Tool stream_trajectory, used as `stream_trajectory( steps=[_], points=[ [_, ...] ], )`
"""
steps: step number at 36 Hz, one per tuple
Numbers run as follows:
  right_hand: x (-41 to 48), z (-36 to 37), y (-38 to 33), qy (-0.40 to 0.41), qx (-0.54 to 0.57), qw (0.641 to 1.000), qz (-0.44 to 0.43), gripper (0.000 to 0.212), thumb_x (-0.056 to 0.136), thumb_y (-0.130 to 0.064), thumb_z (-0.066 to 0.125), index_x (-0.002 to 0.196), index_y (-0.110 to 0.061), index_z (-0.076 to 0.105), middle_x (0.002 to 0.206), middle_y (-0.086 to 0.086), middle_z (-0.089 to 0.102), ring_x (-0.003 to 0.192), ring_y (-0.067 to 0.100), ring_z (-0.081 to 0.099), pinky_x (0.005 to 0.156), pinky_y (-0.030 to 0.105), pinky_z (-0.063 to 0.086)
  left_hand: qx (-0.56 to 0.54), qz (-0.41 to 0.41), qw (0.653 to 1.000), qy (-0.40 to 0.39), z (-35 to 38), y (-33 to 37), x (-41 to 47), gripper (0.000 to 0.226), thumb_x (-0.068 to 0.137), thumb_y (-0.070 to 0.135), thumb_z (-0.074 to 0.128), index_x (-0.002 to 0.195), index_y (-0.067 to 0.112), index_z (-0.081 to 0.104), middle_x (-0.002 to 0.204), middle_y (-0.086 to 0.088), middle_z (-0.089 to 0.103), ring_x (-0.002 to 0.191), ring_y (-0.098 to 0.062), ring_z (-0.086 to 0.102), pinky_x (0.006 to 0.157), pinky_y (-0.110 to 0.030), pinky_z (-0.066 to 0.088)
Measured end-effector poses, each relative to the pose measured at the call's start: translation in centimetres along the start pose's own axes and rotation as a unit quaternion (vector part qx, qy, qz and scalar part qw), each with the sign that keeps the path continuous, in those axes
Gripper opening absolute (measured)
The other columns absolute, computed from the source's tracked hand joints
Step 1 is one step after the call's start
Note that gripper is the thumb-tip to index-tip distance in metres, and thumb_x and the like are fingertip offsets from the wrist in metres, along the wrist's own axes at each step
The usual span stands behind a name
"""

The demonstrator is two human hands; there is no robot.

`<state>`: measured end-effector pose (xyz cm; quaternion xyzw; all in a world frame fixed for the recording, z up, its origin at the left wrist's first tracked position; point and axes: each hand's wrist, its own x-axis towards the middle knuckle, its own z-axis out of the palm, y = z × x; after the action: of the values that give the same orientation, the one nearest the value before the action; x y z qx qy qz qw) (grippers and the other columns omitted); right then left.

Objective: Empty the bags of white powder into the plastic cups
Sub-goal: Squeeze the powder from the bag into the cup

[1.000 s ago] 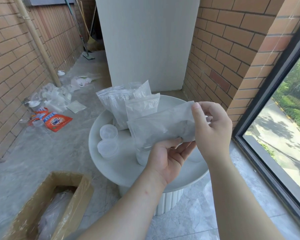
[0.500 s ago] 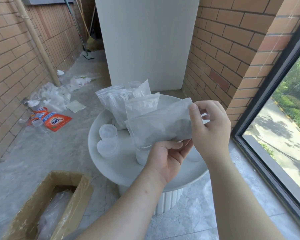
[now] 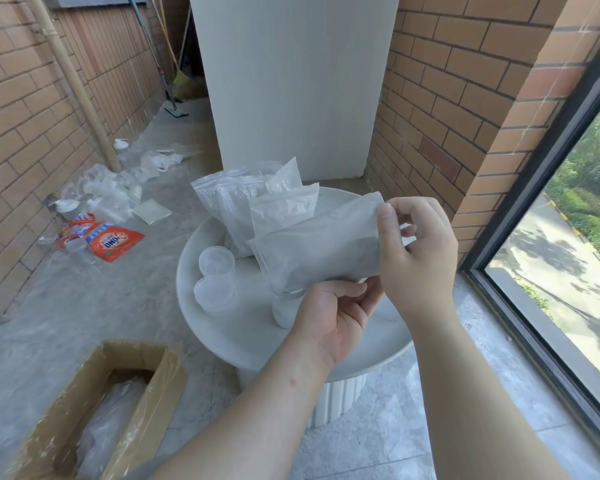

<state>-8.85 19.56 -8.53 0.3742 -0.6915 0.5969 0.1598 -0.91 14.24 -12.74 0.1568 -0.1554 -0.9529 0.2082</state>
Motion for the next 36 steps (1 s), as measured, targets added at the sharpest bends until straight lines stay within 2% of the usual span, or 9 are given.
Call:
stream_trajectory(
  steps=[4,7,9,12,20,24,27,36],
  points=[
    [-0.01,0.06,-0.05,-0.004,0.004,1.0,0.006,0.013,0.1,-0.016,0.058,0.088,-0.019,0.064,0.089,-0.003,0.061,0.086,0.004,0.055,0.077,0.017,0.042,-0.007,-0.002,1.0,0.008,-0.02,0.02,0.0,0.049,0.083,-0.024,0.033,0.091,-0.002,0.076,0.099,-0.016,0.075,0.089,-0.026,0.075,0.083,-0.037,0.061],
    [-0.03,0.11,-0.19,0.013,0.0,1.0,0.005,0.014,0.1,-0.016,0.058,0.088,-0.021,0.062,0.088,-0.009,0.058,0.086,0.001,0.054,0.076,0.015,0.042,-0.007,-0.001,1.0,0.017,-0.01,0.06,0.03,0.045,0.084,-0.023,0.036,0.103,-0.003,0.071,0.104,-0.016,0.073,0.091,-0.027,0.074,0.087,-0.038,0.059],
    [-0.06,0.15,-0.25,0.009,0.001,1.0,0.003,0.014,0.1,-0.017,0.057,0.088,-0.022,0.061,0.089,-0.009,0.058,0.086,0.0,0.054,0.076,0.016,0.042,-0.008,-0.003,1.0,0.021,0.05,0.07,-0.02,0.043,0.085,-0.023,0.036,0.105,-0.003,0.069,0.103,-0.016,0.073,0.091,-0.027,0.074,0.084,-0.037,0.06],
    [-0.16,0.17,-0.21,0.007,-0.004,1.0,-0.004,0.013,0.101,-0.018,0.056,0.09,-0.022,0.061,0.09,-0.006,0.058,0.087,0.001,0.054,0.077,0.018,0.043,-0.012,-0.007,1.0,0.023,0.25,0.1,-0.19,0.043,0.085,-0.022,0.035,0.105,-0.004,0.068,0.1,-0.016,0.074,0.088,-0.027,0.075,0.077,-0.036,0.061],
    [-0.08,0.16,-0.15,-0.001,-0.003,1.0,-0.002,0.013,0.101,-0.017,0.057,0.09,-0.021,0.062,0.09,-0.007,0.059,0.088,0.002,0.054,0.077,0.019,0.044,-0.019,-0.016,0.999,0.022,0.47,0.19,-0.47,0.04,0.086,-0.022,0.035,0.101,-0.005,0.069,0.098,-0.017,0.075,0.087,-0.028,0.075,0.077,-0.036,0.062],
    [-0.08,0.16,-0.14,-0.005,-0.003,1.0,0.003,0.013,0.101,-0.019,0.057,0.09,-0.021,0.063,0.09,-0.006,0.06,0.089,0.002,0.055,0.077,0.017,0.044,-0.02,-0.019,0.999,0.021,0.53,0.19,-0.47,0.04,0.087,-0.021,0.035,0.101,-0.004,0.069,0.097,-0.016,0.075,0.086,-0.027,0.075,0.072,-0.035,0.061],
    [-0.06,0.13,-0.17,-0.013,0.0,1.0,0.006,0.013,0.101,-0.019,0.057,0.09,-0.021,0.063,0.091,-0.006,0.061,0.089,0.004,0.056,0.077,0.017,0.043,-0.023,-0.021,0.999,0.013,0.51,0.15,-0.53,0.041,0.087,-0.02,0.036,0.097,-0.003,0.072,0.099,-0.016,0.075,0.087,-0.026,0.075,0.073,-0.035,0.061],
    [-0.04,0.24,0.05,-0.027,-0.002,1.0,-0.01,0.013,0.101,-0.018,0.057,0.09,-0.018,0.064,0.089,-0.006,0.062,0.087,0.006,0.057,0.078,0.019,0.044,-0.013,-0.03,0.999,-0.008,0.58,-0.03,-0.75,0.04,0.084,-0.019,0.039,0.104,-0.002,0.07,0.1,-0.015,0.075,0.086,-0.024,0.075,0.073,-0.034,0.06]
  ],
)
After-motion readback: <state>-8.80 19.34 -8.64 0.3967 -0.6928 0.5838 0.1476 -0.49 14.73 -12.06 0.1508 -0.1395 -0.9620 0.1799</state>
